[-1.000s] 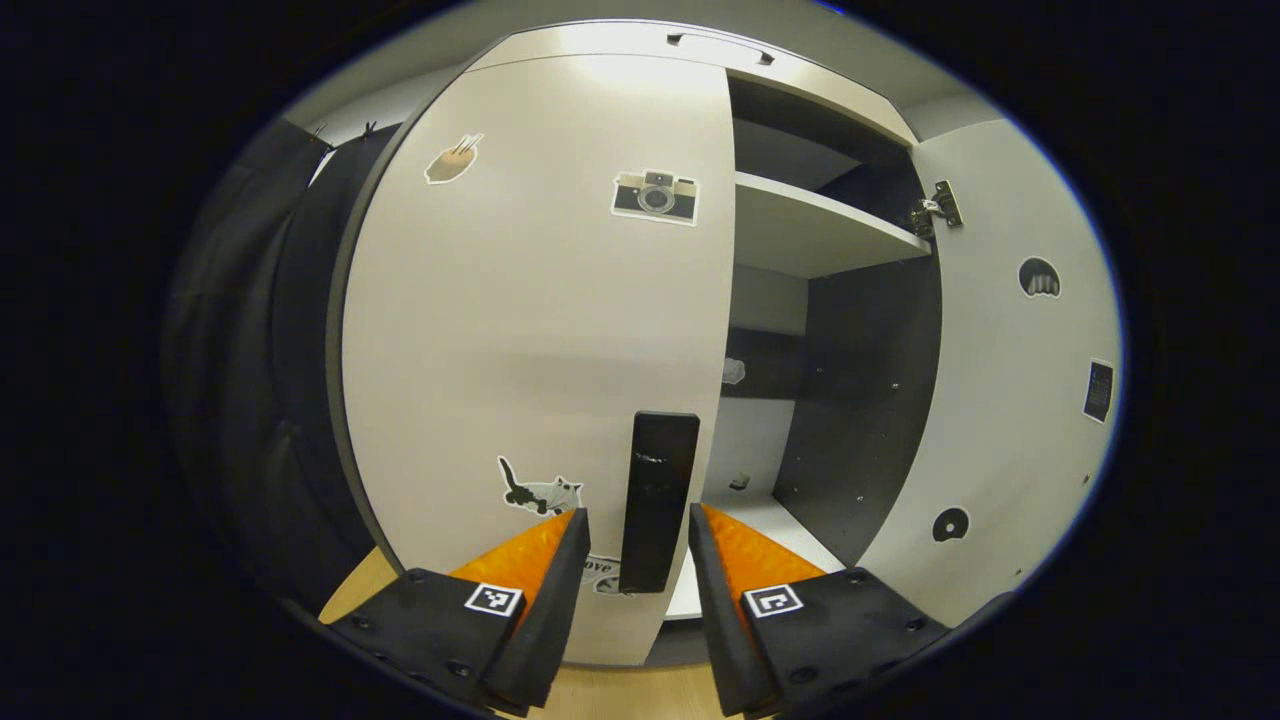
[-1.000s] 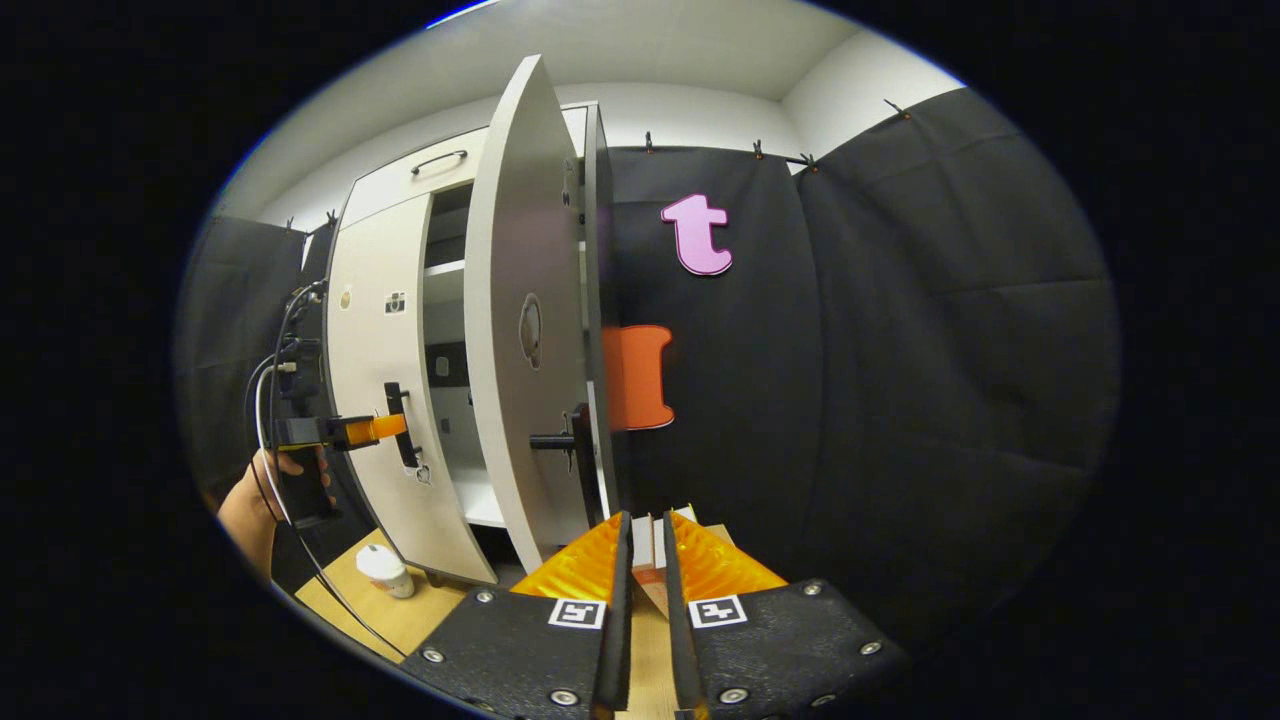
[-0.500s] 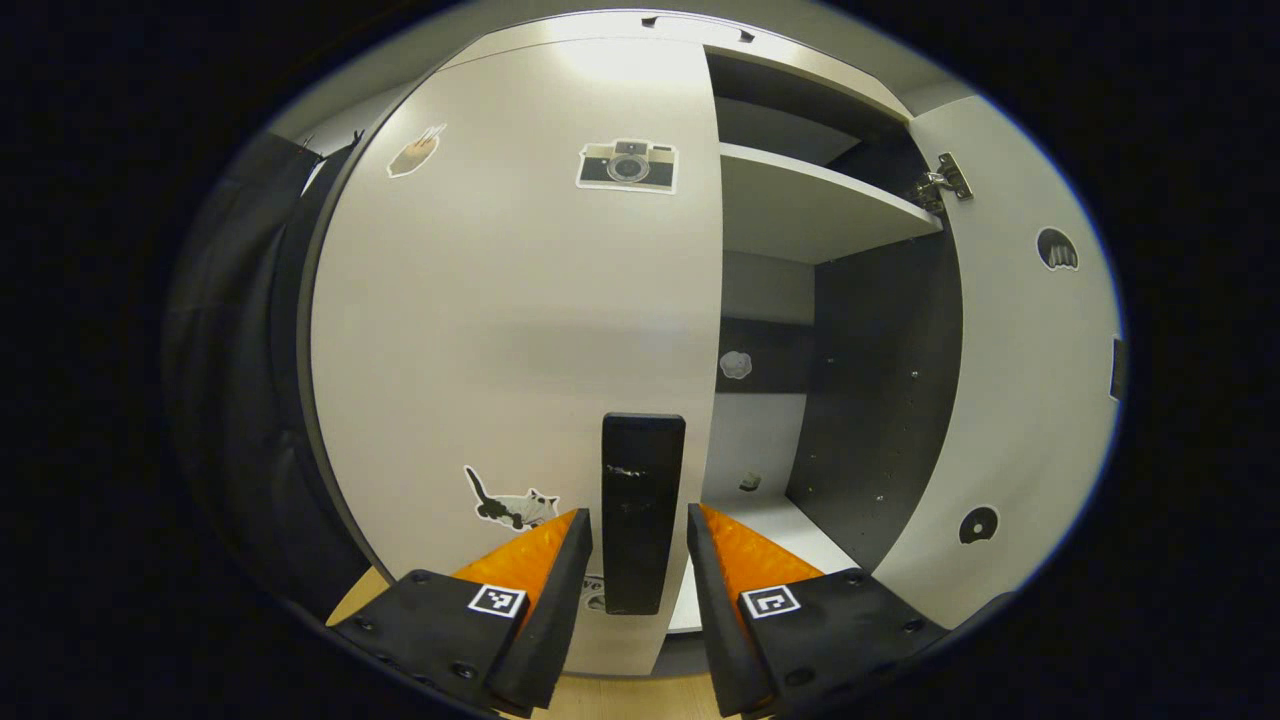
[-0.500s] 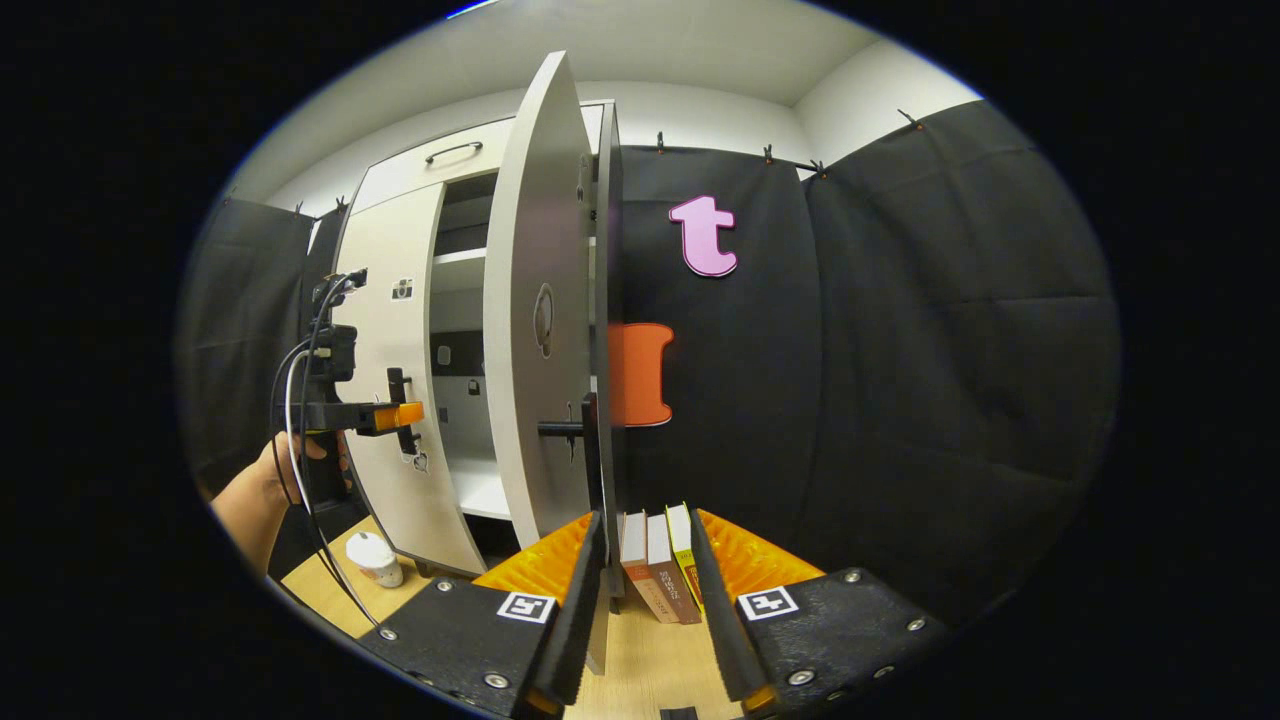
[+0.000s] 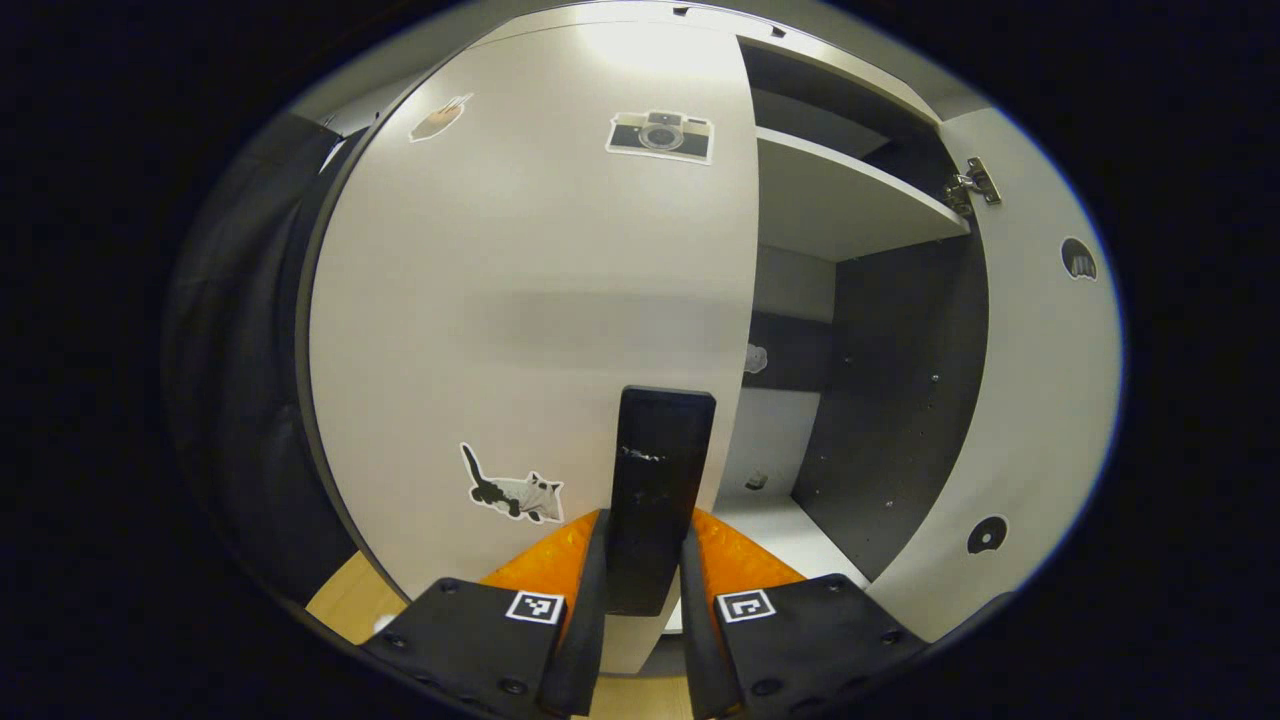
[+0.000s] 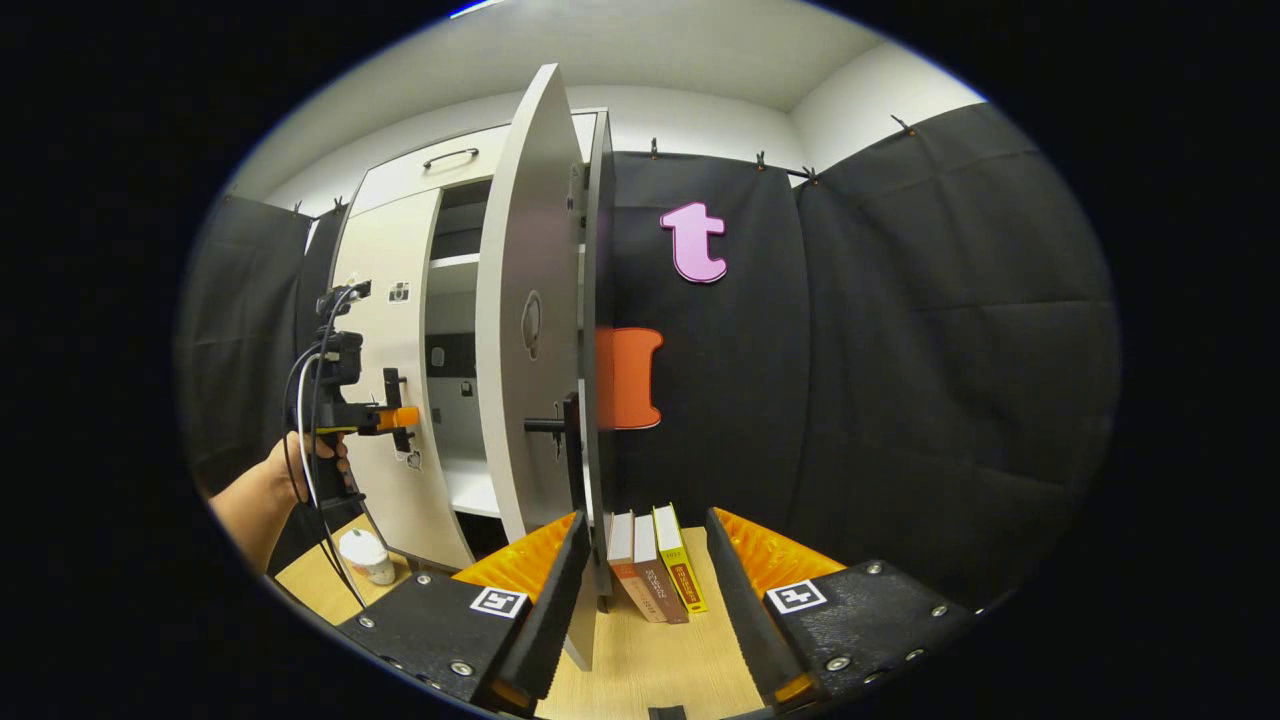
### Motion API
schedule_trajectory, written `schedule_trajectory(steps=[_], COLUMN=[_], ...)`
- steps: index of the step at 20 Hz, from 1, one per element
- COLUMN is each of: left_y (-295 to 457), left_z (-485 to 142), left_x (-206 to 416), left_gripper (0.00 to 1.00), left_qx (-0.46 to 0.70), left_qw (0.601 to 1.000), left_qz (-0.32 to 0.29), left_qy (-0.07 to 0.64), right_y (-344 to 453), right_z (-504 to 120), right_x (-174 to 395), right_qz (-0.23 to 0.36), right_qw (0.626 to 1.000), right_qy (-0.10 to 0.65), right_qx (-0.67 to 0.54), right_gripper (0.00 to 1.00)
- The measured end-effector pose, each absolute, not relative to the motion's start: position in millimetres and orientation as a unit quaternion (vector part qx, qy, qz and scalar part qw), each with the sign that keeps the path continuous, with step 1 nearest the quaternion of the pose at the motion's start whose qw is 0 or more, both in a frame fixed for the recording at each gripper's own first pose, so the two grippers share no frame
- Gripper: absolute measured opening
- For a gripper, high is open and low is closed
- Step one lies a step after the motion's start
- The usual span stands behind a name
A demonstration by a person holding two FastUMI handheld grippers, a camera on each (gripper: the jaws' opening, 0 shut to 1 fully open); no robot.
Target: Open the right door of the double-door shoe cabinet with the right hand, and open the left door with the left hand.
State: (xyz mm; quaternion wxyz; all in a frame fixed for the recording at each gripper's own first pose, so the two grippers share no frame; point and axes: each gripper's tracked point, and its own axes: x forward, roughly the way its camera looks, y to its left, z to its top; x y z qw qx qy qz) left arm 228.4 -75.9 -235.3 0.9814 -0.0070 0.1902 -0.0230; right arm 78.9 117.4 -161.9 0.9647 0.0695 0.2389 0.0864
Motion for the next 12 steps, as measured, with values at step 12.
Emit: schedule_trajectory(steps=[12], left_y=[-69.6], left_z=[-231.8], left_x=[211.2], left_gripper=[0.27], left_qx=[-0.003], left_qw=[0.981], left_qz=[-0.052], left_qy=[0.188], right_y=[132.0], right_z=[-162.7], right_x=[69.2], right_qz=[0.125], right_qw=[0.958], right_qy=[0.25], right_qx=[0.057], right_gripper=[0.72])
